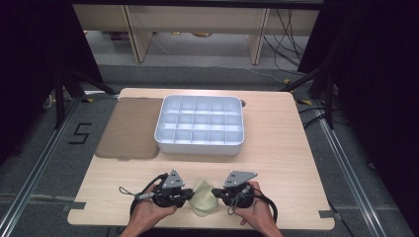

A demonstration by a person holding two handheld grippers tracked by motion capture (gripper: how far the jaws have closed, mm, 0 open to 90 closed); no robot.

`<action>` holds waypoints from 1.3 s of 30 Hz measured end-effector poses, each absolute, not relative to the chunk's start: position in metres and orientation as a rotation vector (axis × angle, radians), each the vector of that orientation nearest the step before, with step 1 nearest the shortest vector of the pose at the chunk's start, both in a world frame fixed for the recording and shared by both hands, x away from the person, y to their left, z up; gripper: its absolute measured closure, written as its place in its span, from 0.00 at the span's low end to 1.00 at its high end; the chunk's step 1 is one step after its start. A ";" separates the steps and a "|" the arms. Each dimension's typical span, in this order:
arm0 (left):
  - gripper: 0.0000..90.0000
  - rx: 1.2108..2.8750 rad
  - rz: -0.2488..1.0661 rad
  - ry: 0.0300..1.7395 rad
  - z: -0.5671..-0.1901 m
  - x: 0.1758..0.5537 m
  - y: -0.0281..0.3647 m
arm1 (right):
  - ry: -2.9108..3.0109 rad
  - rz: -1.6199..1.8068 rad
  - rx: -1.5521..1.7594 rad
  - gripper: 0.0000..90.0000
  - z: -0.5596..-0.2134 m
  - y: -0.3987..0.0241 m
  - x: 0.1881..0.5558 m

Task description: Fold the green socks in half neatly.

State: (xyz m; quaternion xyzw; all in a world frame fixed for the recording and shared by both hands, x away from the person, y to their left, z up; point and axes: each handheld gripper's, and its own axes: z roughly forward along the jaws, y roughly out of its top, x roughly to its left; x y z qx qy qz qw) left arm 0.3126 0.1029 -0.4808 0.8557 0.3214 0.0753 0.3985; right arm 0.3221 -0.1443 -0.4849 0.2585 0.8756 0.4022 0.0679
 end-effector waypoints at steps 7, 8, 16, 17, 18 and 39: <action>0.92 2.163 0.211 0.773 -0.475 0.308 0.101 | 2.690 1.148 0.756 1.00 -0.499 -0.141 0.325; 0.92 2.151 0.213 0.789 -0.475 0.306 0.099 | 2.672 1.158 0.778 1.00 -0.501 -0.141 0.325; 0.92 2.138 0.173 0.730 -0.473 0.295 0.083 | 2.675 1.154 0.792 1.00 -0.503 -0.141 0.328; 0.92 2.164 0.170 0.698 -0.473 0.294 0.082 | 2.674 1.145 0.777 1.00 -0.503 -0.141 0.329; 0.92 2.149 0.160 0.684 -0.474 0.293 0.078 | 2.676 1.136 0.777 1.00 -0.504 -0.142 0.329; 0.92 2.284 0.136 0.570 -0.494 0.281 0.035 | 2.590 1.276 0.865 0.99 -0.474 -0.162 0.333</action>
